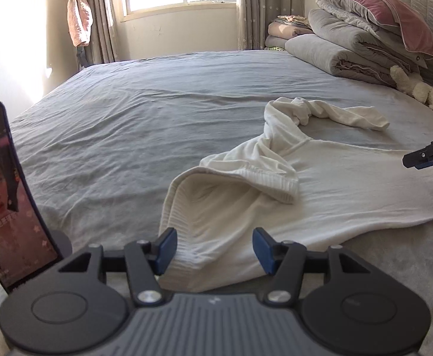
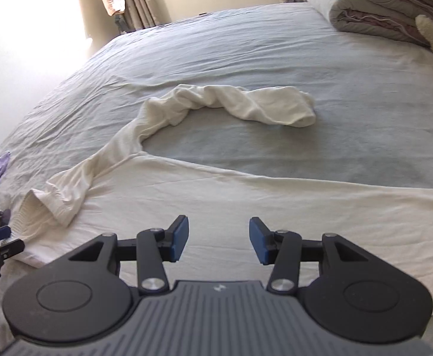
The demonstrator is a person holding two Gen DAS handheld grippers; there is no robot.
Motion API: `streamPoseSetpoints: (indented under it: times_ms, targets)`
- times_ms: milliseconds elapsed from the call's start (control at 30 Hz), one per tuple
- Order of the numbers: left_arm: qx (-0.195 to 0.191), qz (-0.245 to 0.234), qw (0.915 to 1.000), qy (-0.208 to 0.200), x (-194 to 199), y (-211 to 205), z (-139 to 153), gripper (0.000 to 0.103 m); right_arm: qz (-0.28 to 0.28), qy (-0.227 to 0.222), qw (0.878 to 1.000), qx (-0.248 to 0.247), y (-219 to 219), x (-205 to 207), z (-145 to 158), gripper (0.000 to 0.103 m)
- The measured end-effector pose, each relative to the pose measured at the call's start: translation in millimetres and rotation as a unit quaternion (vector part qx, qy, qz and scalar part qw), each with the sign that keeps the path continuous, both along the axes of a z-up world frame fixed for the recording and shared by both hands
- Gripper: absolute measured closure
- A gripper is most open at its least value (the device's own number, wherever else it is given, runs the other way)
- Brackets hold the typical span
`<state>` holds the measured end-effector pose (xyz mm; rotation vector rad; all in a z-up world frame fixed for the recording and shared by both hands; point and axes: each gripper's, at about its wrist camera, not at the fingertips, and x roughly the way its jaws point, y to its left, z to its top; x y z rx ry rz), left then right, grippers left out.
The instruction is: Fold clothes
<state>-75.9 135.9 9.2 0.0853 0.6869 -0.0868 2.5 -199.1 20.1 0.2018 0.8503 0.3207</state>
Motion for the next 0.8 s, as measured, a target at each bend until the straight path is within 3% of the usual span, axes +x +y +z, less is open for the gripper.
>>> streamPoseSetpoints:
  times_ms: [267,400,567,600,633,667,733,800]
  targets:
    - [-0.081,0.032,0.9956,0.034,2,38,-5,0.053,0.055,0.065,0.984,0.156,73,22,-14,0.054]
    - [-0.112,0.041,0.9920,0.042,4,44,-6,0.061,0.063,0.091,0.975,0.194,102,33,-22,0.054]
    - [-0.138,0.058,0.9875,0.050,7,48,-10,0.069,0.047,0.106,0.972,0.203,122,45,-31,0.054]
    - [-0.135,0.060,0.9877,0.050,7,48,-10,0.074,0.044,0.108,0.971,0.207,124,47,-31,0.058]
    - [-0.133,0.062,0.9880,0.050,8,47,-11,0.079,0.042,0.111,0.971,0.209,126,50,-31,0.074]
    - [-0.132,0.064,0.9880,0.050,8,47,-11,0.082,0.041,0.115,0.970,0.209,129,52,-30,0.081]
    - [-0.131,0.068,0.9878,0.049,8,47,-11,0.082,0.039,0.114,0.972,0.204,137,59,-24,0.091]
    - [-0.132,0.071,0.9876,0.046,7,47,-10,0.083,0.041,0.103,0.974,0.197,147,66,-13,0.092]
